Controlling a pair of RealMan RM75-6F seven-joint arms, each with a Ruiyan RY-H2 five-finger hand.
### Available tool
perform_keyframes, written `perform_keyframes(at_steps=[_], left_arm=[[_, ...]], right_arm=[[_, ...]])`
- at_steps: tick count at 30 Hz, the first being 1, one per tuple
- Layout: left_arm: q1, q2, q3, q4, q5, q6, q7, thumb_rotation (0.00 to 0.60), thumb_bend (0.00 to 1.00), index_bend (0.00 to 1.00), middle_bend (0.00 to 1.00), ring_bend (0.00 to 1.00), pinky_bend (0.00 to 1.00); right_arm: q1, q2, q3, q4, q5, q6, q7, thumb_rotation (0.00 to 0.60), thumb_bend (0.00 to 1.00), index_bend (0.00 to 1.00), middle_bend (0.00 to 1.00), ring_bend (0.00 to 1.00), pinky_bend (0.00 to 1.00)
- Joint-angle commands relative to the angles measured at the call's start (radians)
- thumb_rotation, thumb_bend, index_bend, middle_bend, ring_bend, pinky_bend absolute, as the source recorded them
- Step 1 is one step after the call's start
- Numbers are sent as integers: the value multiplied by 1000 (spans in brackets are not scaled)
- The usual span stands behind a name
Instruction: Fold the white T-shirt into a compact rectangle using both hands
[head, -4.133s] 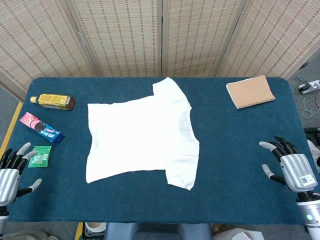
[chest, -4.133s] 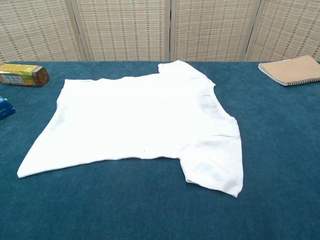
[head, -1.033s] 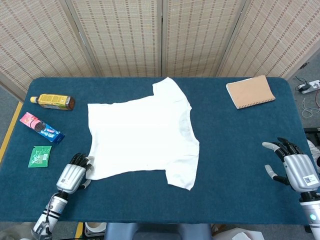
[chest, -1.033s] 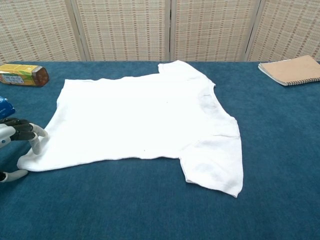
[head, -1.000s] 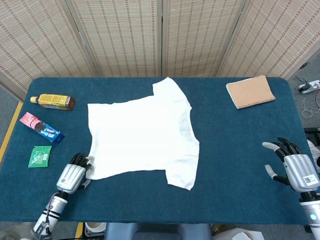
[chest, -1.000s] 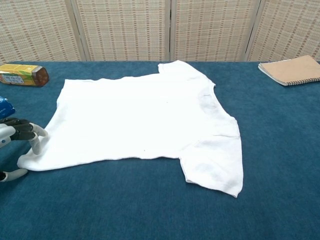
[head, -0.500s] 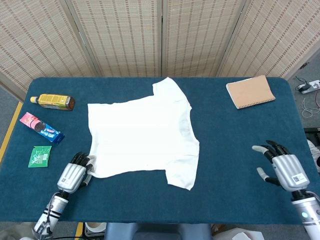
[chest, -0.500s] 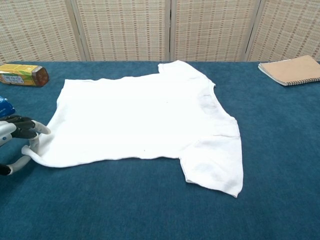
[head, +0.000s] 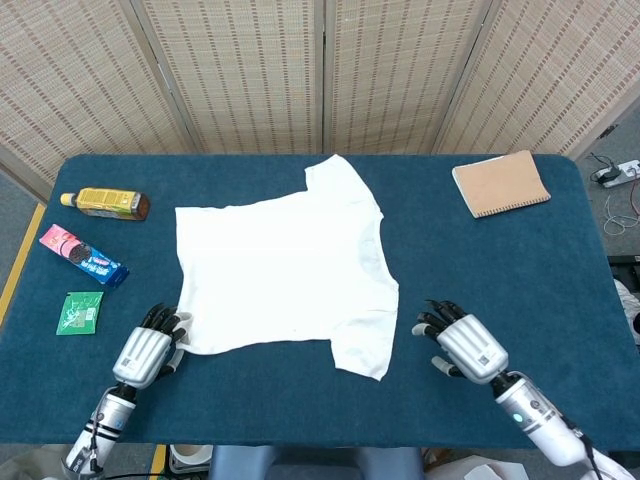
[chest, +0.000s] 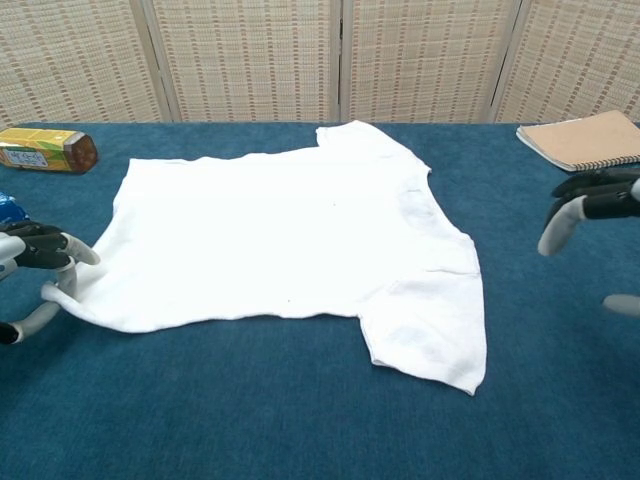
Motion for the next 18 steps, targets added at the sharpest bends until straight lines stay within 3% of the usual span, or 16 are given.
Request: perform_keyframes(at_steps=[1,7,18], left_arm=[[4,5,3,-8,1,6,0,600,512,678,254,154,76],[8,11,5,-16,0,10,-2,600,512,680,254,154,77],[11,12,8,-20,0,14,-7,600,512,680,254,154,76]], right_arm=[[35,-81,-9,58,-23,-28,-25,600,168,368,280,118,192],[64,-174,-25,157,-47,-42,-63,600,138,378,280,118,192],[110,-281,-3,350,-41,4,-3,600,135,405,281,118,192]])
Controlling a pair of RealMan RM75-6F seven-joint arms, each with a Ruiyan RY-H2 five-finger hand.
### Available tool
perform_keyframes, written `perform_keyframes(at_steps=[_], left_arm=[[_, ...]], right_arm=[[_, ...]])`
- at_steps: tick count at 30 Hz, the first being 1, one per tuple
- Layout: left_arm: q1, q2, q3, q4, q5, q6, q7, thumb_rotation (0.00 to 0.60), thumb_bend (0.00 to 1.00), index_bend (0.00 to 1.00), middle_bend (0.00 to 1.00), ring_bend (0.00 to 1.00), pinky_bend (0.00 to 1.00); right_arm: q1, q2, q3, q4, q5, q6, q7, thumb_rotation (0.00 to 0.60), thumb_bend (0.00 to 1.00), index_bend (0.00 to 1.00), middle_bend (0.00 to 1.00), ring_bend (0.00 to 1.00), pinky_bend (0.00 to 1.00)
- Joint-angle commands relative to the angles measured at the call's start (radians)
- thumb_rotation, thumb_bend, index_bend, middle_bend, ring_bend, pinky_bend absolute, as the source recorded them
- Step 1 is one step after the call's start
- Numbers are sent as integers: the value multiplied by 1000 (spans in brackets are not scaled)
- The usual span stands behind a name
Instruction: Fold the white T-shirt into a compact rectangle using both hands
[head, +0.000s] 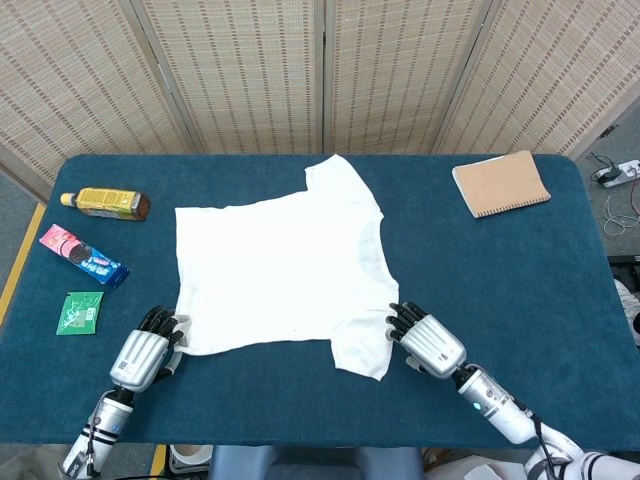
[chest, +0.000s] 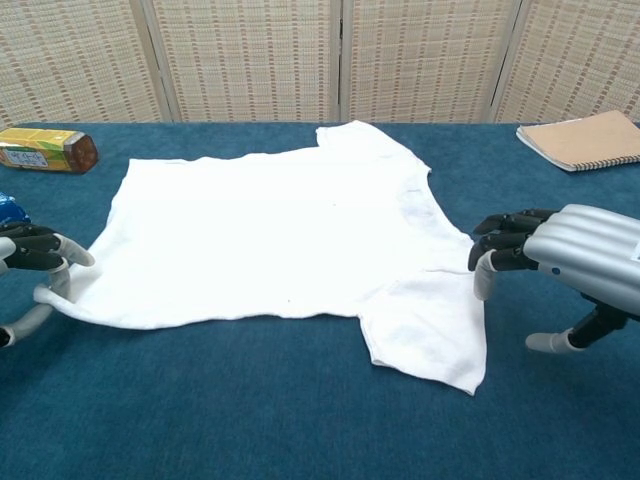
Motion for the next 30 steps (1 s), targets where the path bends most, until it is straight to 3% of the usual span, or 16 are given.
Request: perform_keyframes(at_steps=[1,9,30], left_arm=[[0,0,-1,-1,-1,0,-1,600,512,680,254,154,77],[2,-2,0,-1,-3,-1,-5,600,512,680,254,153,76],[7,-2,1,8,-6,3,-29,600,512,680,254,152,77]], right_arm=[[28,-35,7,50,6,-3,25,600,135,406,281,118,192],[72,-92,-6,130,7,-24,32,600,135,407,281,118,192],[112,-149,-28,201,42,-29,34,600,136,407,281,118,192]])
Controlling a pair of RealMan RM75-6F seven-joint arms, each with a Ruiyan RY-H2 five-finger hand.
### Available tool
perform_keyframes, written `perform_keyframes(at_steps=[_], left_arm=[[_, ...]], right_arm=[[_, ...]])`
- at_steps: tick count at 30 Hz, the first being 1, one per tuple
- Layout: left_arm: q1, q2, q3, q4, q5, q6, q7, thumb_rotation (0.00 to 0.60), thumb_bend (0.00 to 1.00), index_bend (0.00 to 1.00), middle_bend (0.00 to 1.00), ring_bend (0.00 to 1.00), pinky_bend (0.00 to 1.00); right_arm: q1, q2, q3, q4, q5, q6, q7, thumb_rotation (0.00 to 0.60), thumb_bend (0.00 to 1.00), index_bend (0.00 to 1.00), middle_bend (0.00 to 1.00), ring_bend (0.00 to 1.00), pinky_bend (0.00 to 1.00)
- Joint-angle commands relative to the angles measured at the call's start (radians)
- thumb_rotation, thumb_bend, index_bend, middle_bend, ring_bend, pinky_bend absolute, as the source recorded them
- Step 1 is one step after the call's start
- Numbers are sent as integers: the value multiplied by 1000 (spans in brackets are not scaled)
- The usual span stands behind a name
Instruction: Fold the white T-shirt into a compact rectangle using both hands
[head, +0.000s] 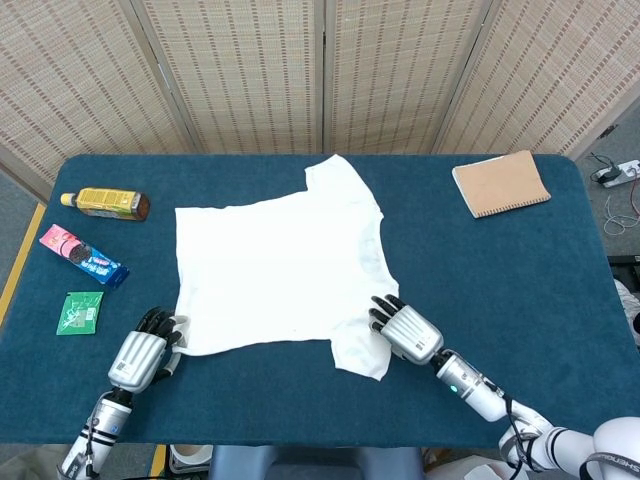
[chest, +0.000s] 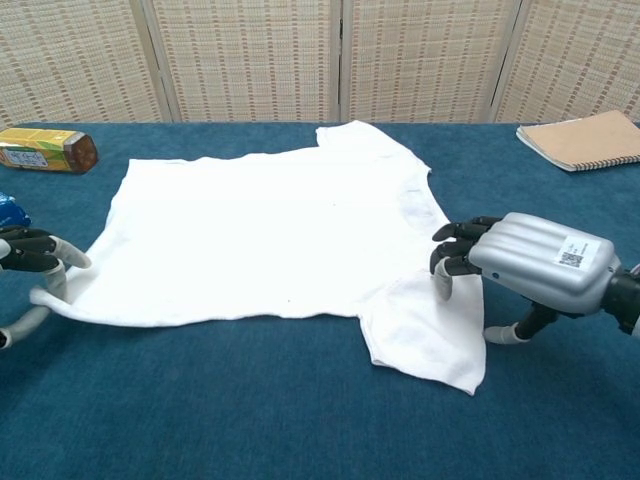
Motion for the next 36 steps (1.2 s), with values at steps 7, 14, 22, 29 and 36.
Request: perform_keyframes(at_steps=[7,14,22,29,36], left_arm=[[-1,-1,-2,7,-2,-2,3,600,512,680,254,152,77],[-3,-2,-3,8,-3,-6,2,600,512,680,254,151,76],[-6,-2,-7,7,-7,-10,5,600,512,680,254,150,77],[-8,3,-11,-1,-15,-17,12,600,512,680,254,149,77],[-14,4,-19,3,-22,-22,11,600,512,683,254,149,76]], right_arm=[[7,-34,-9,46,-5,37,25,600,172,407,281,118,192],[8,-40,-21,67,-9,68,55,600,255,407,283,118,193],[13,-47,-30,89,-23,107,86,600,318,423,292,120,193],[16,-60,-37,116,-27,125,106,600,389,492,322,149,192],[20,-75,-40,137,-15,117,118,600,399,591,359,172,192]])
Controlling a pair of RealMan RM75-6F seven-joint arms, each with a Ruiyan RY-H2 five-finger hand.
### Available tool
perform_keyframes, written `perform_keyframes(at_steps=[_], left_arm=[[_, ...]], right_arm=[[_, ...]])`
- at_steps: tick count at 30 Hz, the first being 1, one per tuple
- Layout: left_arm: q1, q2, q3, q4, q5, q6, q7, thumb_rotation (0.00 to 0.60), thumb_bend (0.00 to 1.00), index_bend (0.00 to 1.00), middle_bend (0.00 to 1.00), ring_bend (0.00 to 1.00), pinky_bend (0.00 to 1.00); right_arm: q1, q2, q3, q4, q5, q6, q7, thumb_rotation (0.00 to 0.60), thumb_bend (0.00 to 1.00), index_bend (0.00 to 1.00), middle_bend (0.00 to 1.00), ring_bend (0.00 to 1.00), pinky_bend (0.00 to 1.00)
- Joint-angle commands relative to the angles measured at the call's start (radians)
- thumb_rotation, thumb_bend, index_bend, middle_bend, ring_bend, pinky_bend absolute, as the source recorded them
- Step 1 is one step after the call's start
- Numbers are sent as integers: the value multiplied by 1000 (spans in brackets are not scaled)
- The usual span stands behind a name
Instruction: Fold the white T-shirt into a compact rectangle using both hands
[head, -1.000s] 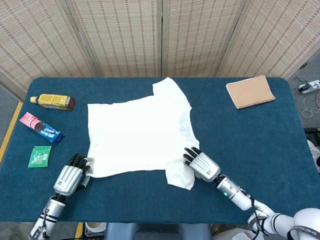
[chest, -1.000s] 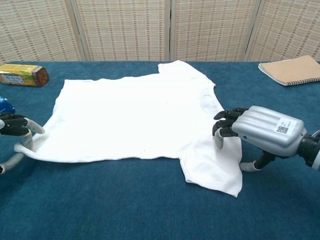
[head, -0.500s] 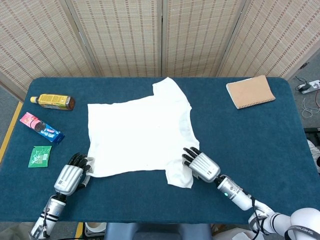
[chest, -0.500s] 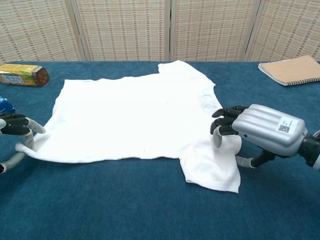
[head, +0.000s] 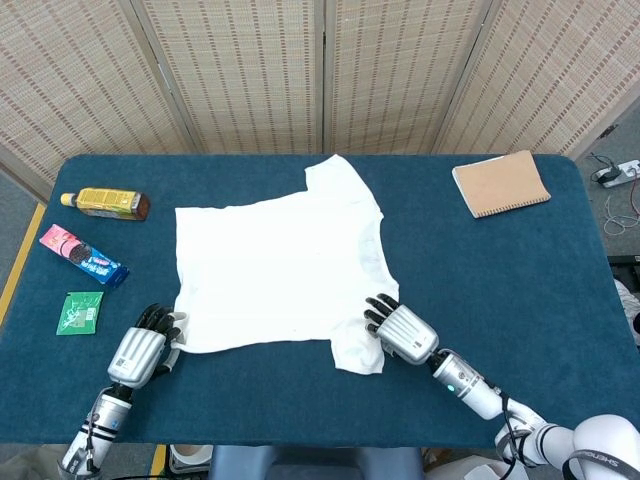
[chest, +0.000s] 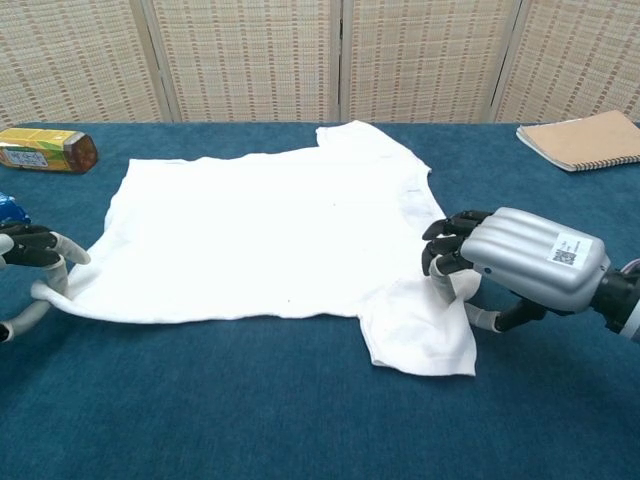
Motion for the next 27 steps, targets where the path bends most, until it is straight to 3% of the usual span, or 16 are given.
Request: perform_keyframes(at_steps=[1,8,16,27], left_arm=[[-2,1,-4,3,-3,0,-4,600,512,685,254,149,76],[-1,11,-10,0,3,19,-40,600,512,700,267,157,76],[7,52,0,-44,17,39,-140,600,512,705,294,181,77],[33,188,32,-174,54,84,-246,600,513,705,351,243,76]], right_arm=[[1,-4,0,5,5,-1,7,600,400,599,364,176,192],[-1,23,2,-47,12,18,25,600,412,672,416,208,195],[-13,151,-10,-248,26,20,13,600,418,688,422,209,196],[-39,353,-24,-533,44,36,58,600,418,699,428,209,196]])
